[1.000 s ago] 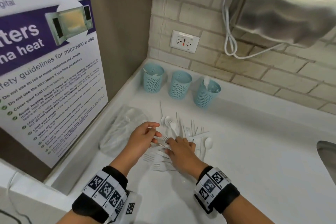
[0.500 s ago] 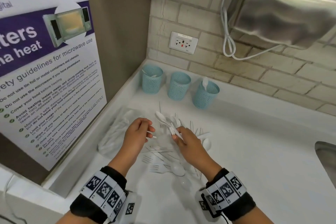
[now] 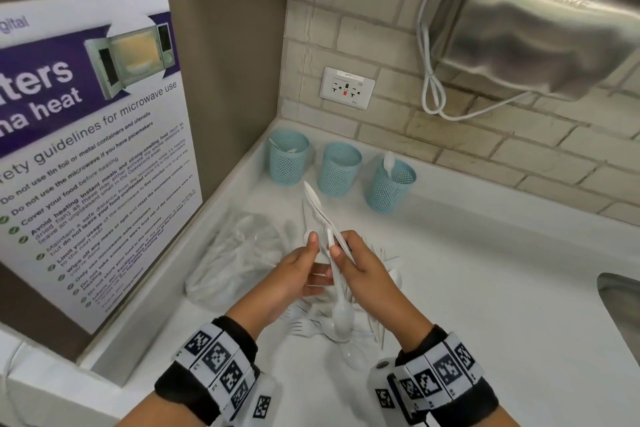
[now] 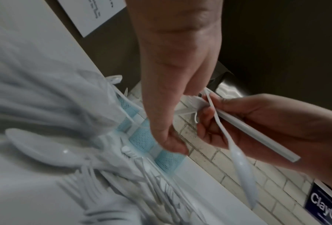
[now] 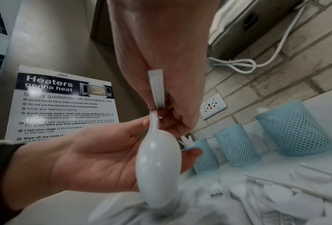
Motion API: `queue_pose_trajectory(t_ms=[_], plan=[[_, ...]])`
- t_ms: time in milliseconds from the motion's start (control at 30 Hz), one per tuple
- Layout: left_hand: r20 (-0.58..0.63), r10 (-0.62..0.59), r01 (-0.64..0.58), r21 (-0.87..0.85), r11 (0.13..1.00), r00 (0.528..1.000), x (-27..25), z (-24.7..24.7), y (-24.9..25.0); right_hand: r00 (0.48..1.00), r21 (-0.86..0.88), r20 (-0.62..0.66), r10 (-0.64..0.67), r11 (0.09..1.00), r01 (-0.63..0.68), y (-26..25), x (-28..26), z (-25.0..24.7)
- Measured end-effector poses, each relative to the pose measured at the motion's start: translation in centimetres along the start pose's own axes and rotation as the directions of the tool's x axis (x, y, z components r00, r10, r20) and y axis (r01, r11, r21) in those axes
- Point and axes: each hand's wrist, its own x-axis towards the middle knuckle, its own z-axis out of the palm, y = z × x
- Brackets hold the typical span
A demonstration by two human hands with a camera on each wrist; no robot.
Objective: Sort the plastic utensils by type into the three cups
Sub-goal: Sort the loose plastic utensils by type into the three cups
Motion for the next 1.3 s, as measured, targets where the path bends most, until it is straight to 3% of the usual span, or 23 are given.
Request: queue_pose_trajectory(t_ms=[133, 300, 467, 600, 867, 1000, 1100, 1200, 1300], plan=[[0.029, 0.114, -0.105, -0.221, 0.970, 0.993, -0.2, 0.5, 1.0, 0.990, 0.084, 0.131, 0.052, 0.994, -0.063, -0.2, -0.7, 0.3], [0.004, 0.154, -0.140, -0.386, 0.912, 0.988, -0.3, 0.7, 2.0, 0.971, 0.137, 0.211, 0.110, 0.981, -0.140, 0.4, -1.0, 0.7], [-0.052, 0.209, -0.215, -0.161, 0.963, 0.976, -0.5, 1.2, 1.5, 0.954, 0.187, 0.242, 0.179, 0.956, -0.227, 0.4, -0.9, 0.8], [-0.185, 0.172, -0.221, -0.287, 0.932, 0.967, -0.2, 1.4, 1.8, 0.939, 0.168, 0.294, 0.177, 0.958, -0.233, -0.1, -1.2, 0.5], [-0.412, 0.199, -0.368, -0.385, 0.847, 0.889, -0.2, 1.1, 2.5, 0.923, 0.131, 0.335, 0.189, 0.961, -0.244, 0.5, -1.0, -0.5], [-0.475, 0.250, -0.429, -0.318, 0.845, 0.844, -0.1, 0.5, 2.7, 0.934, 0.120, 0.284, 0.218, 0.958, -0.260, 1.4, -0.6, -0.7], [-0.470, 0.274, -0.437, -0.282, 0.854, 0.839, 0.0, -0.1, 2.7, 0.960, 0.107, 0.171, 0.224, 0.964, -0.244, 2.4, -0.4, -0.9], [-0.402, 0.242, -0.356, -0.238, 0.904, 0.883, 0.4, -0.5, 2.0, 0.970, 0.169, 0.050, 0.236, 0.956, -0.241, 3.0, 0.1, -1.1], [-0.303, 0.184, -0.244, -0.176, 0.954, 0.935, 0.5, -0.2, 1.0, 0.980, 0.383, -0.059, 0.190, 0.911, -0.153, 2.4, 0.5, -1.0]])
